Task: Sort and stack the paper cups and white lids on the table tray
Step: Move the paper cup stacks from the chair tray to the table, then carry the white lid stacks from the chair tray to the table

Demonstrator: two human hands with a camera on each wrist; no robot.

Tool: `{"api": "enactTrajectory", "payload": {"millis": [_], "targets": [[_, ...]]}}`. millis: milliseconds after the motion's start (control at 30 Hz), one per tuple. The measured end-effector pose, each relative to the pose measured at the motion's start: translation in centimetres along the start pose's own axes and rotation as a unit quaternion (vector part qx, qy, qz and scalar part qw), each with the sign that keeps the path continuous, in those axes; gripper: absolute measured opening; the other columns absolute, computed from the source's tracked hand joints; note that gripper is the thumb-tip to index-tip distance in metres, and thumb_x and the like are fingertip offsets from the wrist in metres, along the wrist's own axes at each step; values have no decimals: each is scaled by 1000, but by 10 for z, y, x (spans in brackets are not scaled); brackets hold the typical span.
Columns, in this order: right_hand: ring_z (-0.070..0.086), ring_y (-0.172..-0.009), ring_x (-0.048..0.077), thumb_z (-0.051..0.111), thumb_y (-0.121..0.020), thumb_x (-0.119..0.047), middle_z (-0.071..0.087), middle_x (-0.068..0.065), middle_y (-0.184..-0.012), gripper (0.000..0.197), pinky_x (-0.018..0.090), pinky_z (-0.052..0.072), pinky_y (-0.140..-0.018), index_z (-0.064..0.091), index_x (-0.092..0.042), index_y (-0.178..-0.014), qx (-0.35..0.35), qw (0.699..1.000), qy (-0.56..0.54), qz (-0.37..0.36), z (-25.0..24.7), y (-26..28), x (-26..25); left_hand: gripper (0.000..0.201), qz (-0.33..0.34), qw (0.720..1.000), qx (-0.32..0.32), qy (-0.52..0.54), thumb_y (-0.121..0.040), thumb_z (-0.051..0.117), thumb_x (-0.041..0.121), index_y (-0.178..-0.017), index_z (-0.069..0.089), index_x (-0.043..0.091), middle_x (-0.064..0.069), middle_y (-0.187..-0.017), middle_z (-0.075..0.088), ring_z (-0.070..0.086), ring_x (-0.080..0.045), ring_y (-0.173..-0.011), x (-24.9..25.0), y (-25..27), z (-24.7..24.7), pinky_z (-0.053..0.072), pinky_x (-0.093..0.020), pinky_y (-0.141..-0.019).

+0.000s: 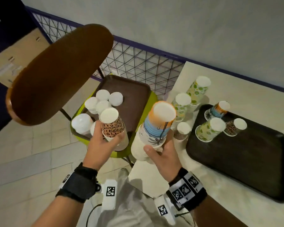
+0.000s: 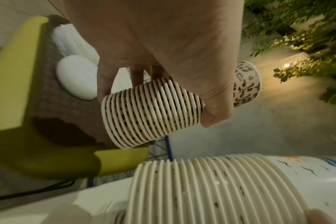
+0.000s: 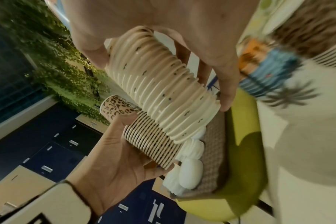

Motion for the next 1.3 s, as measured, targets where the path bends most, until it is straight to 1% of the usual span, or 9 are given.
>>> {"api": "enactTrajectory", "payload": {"millis": [133,233,367,467,633,800,1100,1200,1300], "targets": [[57,-127,2,73,-86,4,61,-24,-133,80,14,44,-101,27,-6,-149,-20,999,29,21,-41,34,16,65,-40,998,-38,7,-87,82,15,-123,44,52,39,-116,64,61,13,-111,-22,45,39,49,-8,-87],[56,-124,-5,71,-85,11,60,-33,-129,81,9,43,-97,29,-22,-145,-31,998,42,40,-75,53,29,64,-70,994,-81,0,-82,86,20,-125,45,46,40,-113,65,61,15,-108,-36,71,73,47,-6,-84],[55,-126,-2,75,-85,4,59,-22,-135,81,11,45,-97,31,-24,-147,-5,996,67,65,-114,63,54,60,-93,987,-126,-26,-80,88,14,-120,54,42,42,-110,65,61,17,-105,-51,89,114,46,-4,-84],[54,-123,-9,75,-86,2,53,-13,-140,81,11,45,-101,31,-20,-150,20,994,75,76,-128,62,62,65,-87,987,-132,-42,-73,93,35,-125,56,46,25,-125,66,60,7,-117,-62,92,132,48,-19,-99],[52,-114,-21,73,-86,3,51,-23,-134,83,1,42,-89,29,-25,-150,41,993,76,82,-131,48,74,79,-62,988,-120,-69,-67,89,57,-136,53,41,16,-134,60,56,-1,-125,-74,93,153,48,-35,-108],[55,-117,-15,77,-84,1,54,-18,-134,82,4,44,-91,32,-27,-147,55,992,92,69,-132,48,80,82,-47,989,-111,-88,-69,90,56,-139,52,37,14,-132,58,54,-5,-126,-86,97,168,47,-37,-109],[53,-113,-21,80,-82,-3,50,-23,-131,83,2,44,-88,30,-30,-143,63,991,91,73,-133,57,91,83,-44,991,-102,-79,-67,91,53,-138,52,35,11,-132,59,55,-8,-127,-98,99,178,48,-42,-109],[52,-118,-18,82,-80,-3,50,-19,-135,87,4,44,-90,29,-26,-145,58,990,101,83,-133,58,98,83,-37,991,-100,-87,-66,93,49,-136,51,36,12,-131,59,54,-6,-126,-100,99,176,47,-39,-109],[52,-117,-18,82,-80,-3,50,-17,-136,88,2,43,-89,28,-32,-142,58,989,108,89,-133,60,100,82,-35,990,-104,-90,-67,94,46,-136,51,36,14,-131,59,53,-2,-124,-97,99,176,47,-34,-108]]}}
Point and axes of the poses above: each hand's wrist, its own y-axis away from the middle knuckle, its own z-axis out of the palm, x = y × z, the point moved 9 cm from there along -y, towards the middle knuckle
